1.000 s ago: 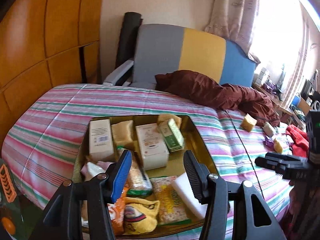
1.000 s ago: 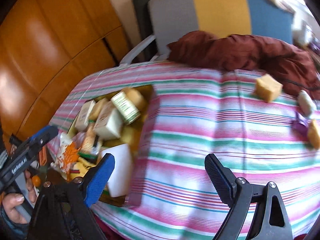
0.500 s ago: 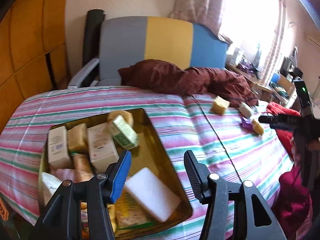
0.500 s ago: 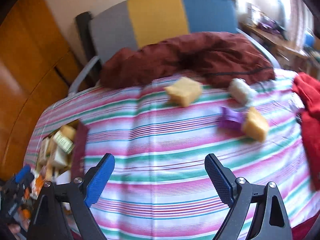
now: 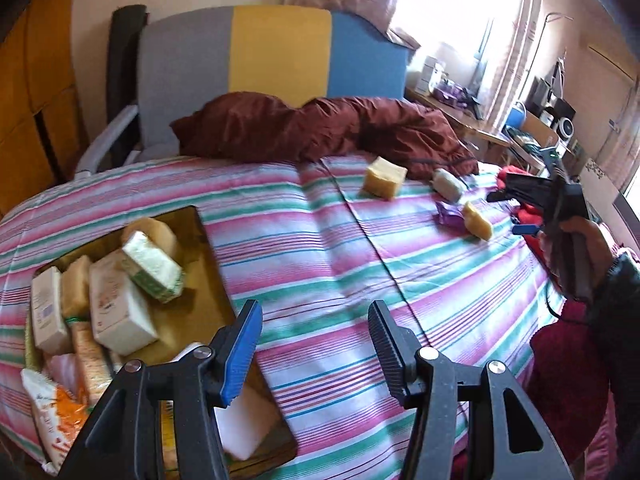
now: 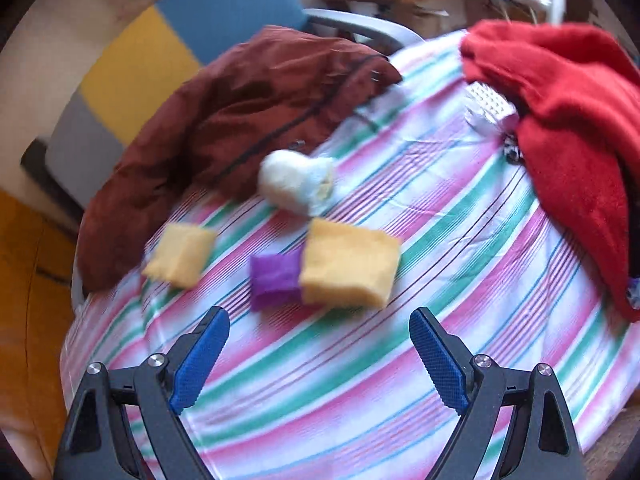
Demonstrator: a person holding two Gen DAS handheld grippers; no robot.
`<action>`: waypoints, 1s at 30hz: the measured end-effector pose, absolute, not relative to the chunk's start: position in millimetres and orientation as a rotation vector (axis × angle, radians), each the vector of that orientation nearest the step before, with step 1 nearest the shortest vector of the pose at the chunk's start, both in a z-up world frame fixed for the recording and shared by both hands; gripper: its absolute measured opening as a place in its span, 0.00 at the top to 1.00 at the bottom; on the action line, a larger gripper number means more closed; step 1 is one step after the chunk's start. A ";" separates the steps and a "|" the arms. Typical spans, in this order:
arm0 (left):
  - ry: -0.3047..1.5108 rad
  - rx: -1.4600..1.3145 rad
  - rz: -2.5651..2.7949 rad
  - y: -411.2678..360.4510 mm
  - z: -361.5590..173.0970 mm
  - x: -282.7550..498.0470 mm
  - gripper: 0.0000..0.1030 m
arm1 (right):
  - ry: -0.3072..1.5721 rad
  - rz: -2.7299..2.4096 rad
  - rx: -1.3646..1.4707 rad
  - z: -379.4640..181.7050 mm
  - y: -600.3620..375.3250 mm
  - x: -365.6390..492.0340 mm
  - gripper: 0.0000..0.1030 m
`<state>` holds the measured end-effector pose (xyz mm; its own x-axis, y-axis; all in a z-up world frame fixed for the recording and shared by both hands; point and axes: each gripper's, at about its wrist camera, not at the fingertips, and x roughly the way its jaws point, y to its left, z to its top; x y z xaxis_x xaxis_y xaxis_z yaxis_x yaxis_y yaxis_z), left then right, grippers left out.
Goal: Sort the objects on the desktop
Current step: 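Release both items in the tray and move both grippers back to the bed, then grasp the large yellow sponge with the right gripper while the left grasps the purple packet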
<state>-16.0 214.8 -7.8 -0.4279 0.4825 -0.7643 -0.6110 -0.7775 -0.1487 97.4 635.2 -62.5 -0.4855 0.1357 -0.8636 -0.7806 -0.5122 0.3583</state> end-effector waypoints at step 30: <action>0.360 -1.204 1.943 428.0 -60.2 -40.1 0.46 | 0.991 2.042 -0.971 -59.2 670.1 89.6 0.40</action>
